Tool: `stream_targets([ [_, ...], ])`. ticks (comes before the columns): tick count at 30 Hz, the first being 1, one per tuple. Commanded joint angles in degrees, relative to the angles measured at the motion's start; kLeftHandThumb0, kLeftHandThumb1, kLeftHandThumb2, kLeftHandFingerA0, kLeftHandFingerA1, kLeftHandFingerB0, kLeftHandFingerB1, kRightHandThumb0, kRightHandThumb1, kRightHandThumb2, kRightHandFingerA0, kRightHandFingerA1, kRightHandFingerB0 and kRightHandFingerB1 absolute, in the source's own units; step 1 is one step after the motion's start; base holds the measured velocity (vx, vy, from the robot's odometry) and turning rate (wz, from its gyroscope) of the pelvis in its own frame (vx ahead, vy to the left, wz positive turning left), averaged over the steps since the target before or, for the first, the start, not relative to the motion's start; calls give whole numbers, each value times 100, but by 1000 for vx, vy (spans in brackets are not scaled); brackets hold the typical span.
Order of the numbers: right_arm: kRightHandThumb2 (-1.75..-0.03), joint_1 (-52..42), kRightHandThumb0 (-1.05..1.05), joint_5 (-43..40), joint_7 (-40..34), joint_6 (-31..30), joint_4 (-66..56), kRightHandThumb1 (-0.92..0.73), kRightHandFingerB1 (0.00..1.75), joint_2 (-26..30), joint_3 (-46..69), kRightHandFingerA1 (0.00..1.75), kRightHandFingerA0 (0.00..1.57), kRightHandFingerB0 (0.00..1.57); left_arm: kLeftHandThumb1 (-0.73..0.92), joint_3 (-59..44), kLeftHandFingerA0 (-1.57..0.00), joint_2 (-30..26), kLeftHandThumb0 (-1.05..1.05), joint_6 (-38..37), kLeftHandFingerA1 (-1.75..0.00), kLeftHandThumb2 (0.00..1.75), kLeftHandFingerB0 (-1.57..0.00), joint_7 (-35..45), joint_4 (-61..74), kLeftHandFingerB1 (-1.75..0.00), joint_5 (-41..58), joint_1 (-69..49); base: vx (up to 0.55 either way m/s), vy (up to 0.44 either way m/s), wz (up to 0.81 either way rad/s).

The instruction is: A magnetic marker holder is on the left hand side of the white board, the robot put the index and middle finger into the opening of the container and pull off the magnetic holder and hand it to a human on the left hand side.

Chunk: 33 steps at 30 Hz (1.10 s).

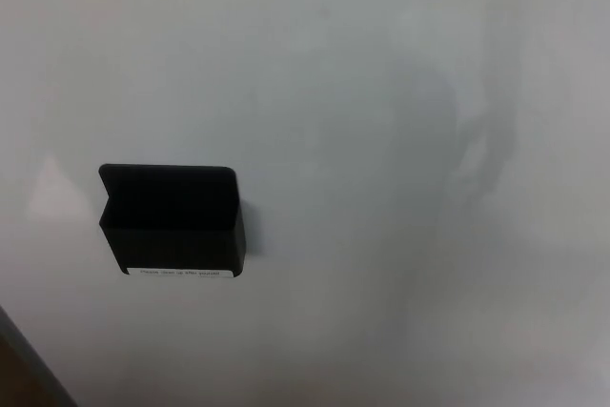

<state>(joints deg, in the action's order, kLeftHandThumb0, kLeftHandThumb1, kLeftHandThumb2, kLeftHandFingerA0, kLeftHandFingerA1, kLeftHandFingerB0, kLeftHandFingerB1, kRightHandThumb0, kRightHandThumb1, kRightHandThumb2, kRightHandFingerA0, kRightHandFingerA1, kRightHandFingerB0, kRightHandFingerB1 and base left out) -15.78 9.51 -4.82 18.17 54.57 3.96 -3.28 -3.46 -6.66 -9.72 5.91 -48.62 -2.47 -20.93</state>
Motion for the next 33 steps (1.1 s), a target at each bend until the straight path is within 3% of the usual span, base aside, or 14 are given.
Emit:
stream_targets([
  [1,-61,-195,-47,28,-565,3016,93,-70,32,-184,62,46,65,31,46,-380,-40,-133,-63,-3044,-46,77,-33,430,637,-44,513,-696,0,0,0],
  [6,-61,-149,-47,40,-581,3134,135,-70,32,-169,72,46,65,31,46,-358,-40,-196,-63,-3104,-46,77,-33,485,1062,-44,514,-847,0,0,0],
  [7,-61,-81,-49,93,-639,3121,198,-70,33,-161,52,46,64,32,55,-325,-37,-394,-48,-2875,-34,58,-34,699,2114,-31,629,-1041,0,0,0],
  [10,-61,61,-50,231,-809,3111,359,-70,33,-140,9,47,64,33,53,-307,-36,-808,-48,-2382,-34,57,-34,1107,4100,-32,886,-1303,0,0,0],
  [12,-61,77,-50,243,-830,3147,401,-70,33,-138,8,47,64,33,53,-320,-36,-813,-48,-2296,-34,57,-34,1125,4238,-32,898,-1338,0,0,0],
  [14,-61,109,-49,293,-936,3140,457,-69,34,-154,-12,47,66,34,54,-516,-38,-1351,-55,-2305,-34,57,-33,1370,5101,-30,967,-1069,0,0,0],
  [17,-61,151,-51,289,-964,3177,536,-69,34,-144,-4,48,66,33,52,-630,-41,-1637,-58,-2172,-35,57,-35,1482,5615,-31,1003,-908,0,0,0],
  [18,-61,146,-50,294,-996,3171,551,-69,34,-145,-1,48,68,34,42,-649,-40,-1755,-59,-2077,-51,79,-28,1453,5858,-43,801,-744,0,0,0],
  [20,-61,150,-49,302,-1061,3170,598,-69,35,-151,9,48,67,35,42,-677,-40,-2002,-61,-1866,-50,79,-32,1393,6335,-43,372,-381,0,0,0],
  [25,-61,185,-49,312,-1112,3222,679,-69,35,-154,11,48,67,35,42,-669,-40,-2142,-61,-1667,-50,79,-32,1351,6594,-43,199,-235,0,0,0],
  [28,-61,302,-50,441,-1283,3215,793,-69,37,-99,-41,50,69,39,42,-194,-41,-2575,-62,-856,-52,81,-28,1814,6756,-43,65,691,0,0,0],
  [33,-61,377,-51,528,-1428,3286,942,-69,39,-85,-89,50,69,41,44,97,-41,-2871,-66,-593,-49,81,-26,1931,6725,-41,-203,1125,0,0,0],
])
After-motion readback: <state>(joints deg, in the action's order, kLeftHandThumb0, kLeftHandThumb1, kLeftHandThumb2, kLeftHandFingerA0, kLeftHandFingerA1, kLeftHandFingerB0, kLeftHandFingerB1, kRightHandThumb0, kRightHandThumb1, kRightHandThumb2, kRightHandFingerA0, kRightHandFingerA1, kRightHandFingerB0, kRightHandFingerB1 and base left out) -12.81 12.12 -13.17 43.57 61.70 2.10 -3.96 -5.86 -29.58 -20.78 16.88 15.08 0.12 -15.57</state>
